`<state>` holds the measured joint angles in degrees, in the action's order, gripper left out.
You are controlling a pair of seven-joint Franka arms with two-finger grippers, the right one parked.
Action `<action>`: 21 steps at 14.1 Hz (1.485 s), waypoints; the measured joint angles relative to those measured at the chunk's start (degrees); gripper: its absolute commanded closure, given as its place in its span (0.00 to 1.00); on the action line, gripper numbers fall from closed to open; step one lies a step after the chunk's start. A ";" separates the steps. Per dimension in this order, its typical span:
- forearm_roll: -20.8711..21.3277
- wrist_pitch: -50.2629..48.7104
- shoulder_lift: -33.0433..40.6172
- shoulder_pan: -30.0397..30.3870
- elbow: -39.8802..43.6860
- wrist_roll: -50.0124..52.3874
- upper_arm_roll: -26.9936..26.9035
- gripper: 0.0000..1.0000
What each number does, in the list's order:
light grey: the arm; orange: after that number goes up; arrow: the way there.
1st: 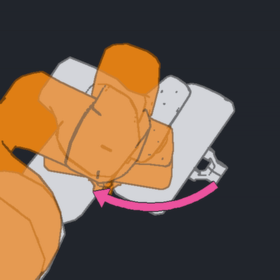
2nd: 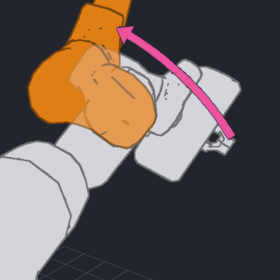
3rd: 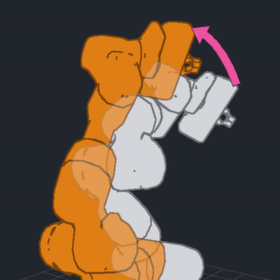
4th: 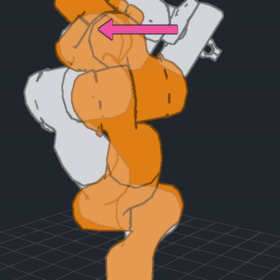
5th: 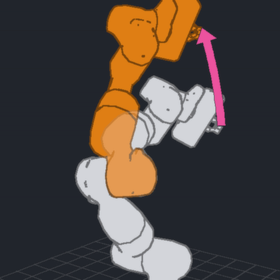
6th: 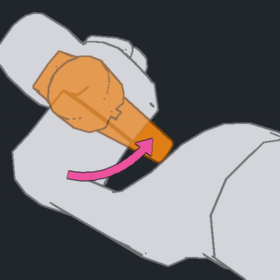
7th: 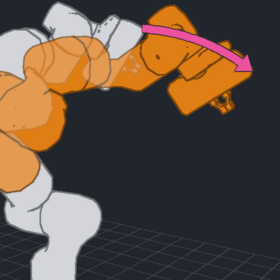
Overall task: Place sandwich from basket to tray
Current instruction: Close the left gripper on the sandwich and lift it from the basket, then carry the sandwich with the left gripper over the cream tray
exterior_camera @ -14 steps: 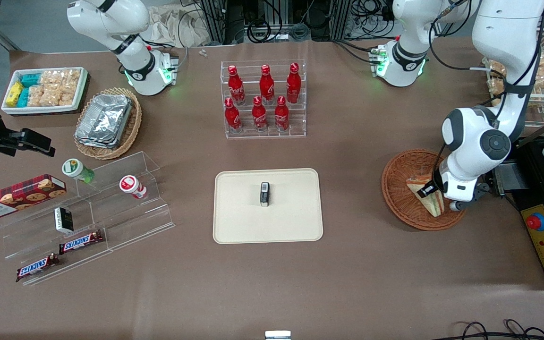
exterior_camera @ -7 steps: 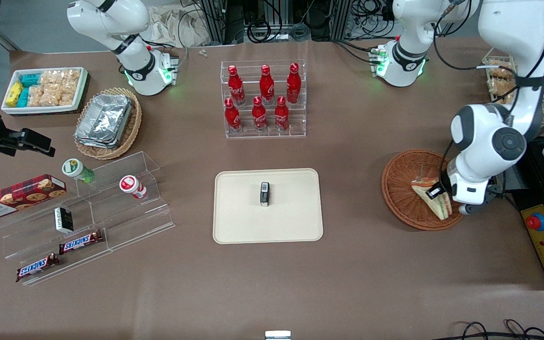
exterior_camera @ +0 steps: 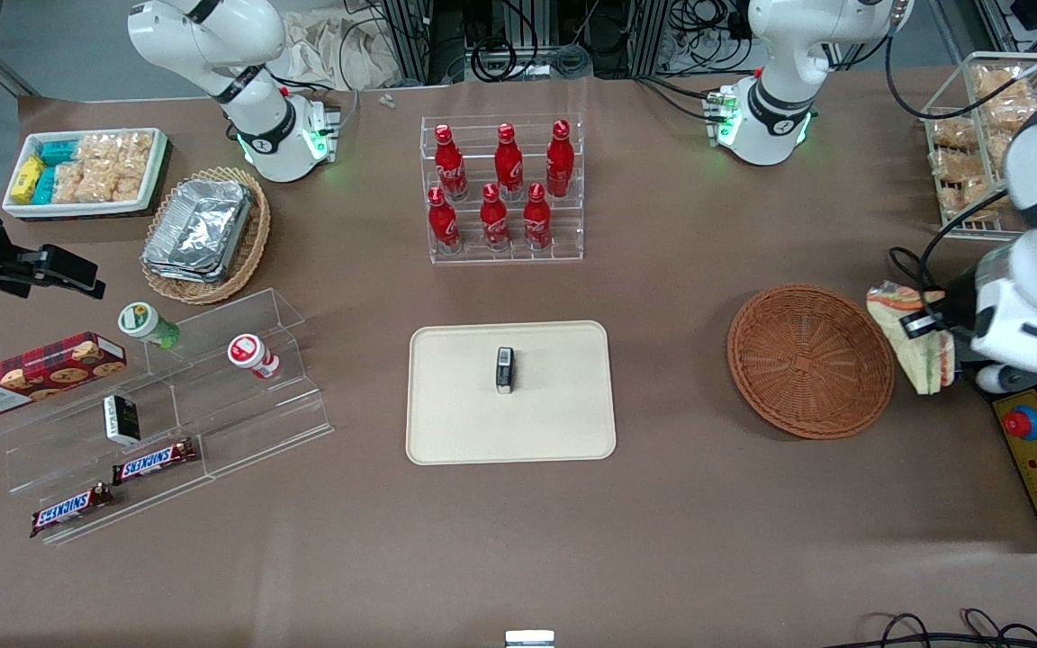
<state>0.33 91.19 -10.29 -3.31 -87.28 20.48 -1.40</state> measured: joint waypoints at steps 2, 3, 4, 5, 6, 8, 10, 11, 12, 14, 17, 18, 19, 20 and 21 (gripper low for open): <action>-1.70 -1.56 -1.02 -0.71 4.28 -1.08 0.98 1.00; -1.98 -1.57 -2.11 -1.77 5.52 -0.49 1.93 1.00; -2.12 -1.54 -3.59 -3.39 6.69 1.34 2.68 1.00; -2.21 -1.40 -5.38 -5.32 7.94 3.45 3.24 0.99; -2.24 -1.19 -7.45 -7.41 9.51 5.45 3.63 0.96; -2.28 -0.88 -12.65 -11.38 14.27 9.71 4.00 0.95; -2.29 0.92 -18.41 -14.86 18.88 13.61 4.09 0.87; -2.29 4.08 -21.07 -16.35 20.17 14.57 4.11 0.91; -2.30 7.02 -23.36 -17.63 20.83 15.37 4.10 0.94; -2.30 10.13 -27.56 -19.98 21.41 16.75 4.12 0.95; -2.24 13.85 -33.20 -23.51 21.55 17.00 4.10 0.94; -2.23 14.67 -34.94 -24.74 21.59 17.14 4.10 0.93; -2.22 15.04 -36.39 -25.79 21.64 17.27 4.10 0.92; -2.22 15.61 -37.70 -26.59 21.65 17.35 4.08 0.90; -2.22 16.95 -38.82 -27.09 21.61 17.36 4.07 0.89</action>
<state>-1.89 108.14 -49.11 -30.39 -65.67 37.84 2.67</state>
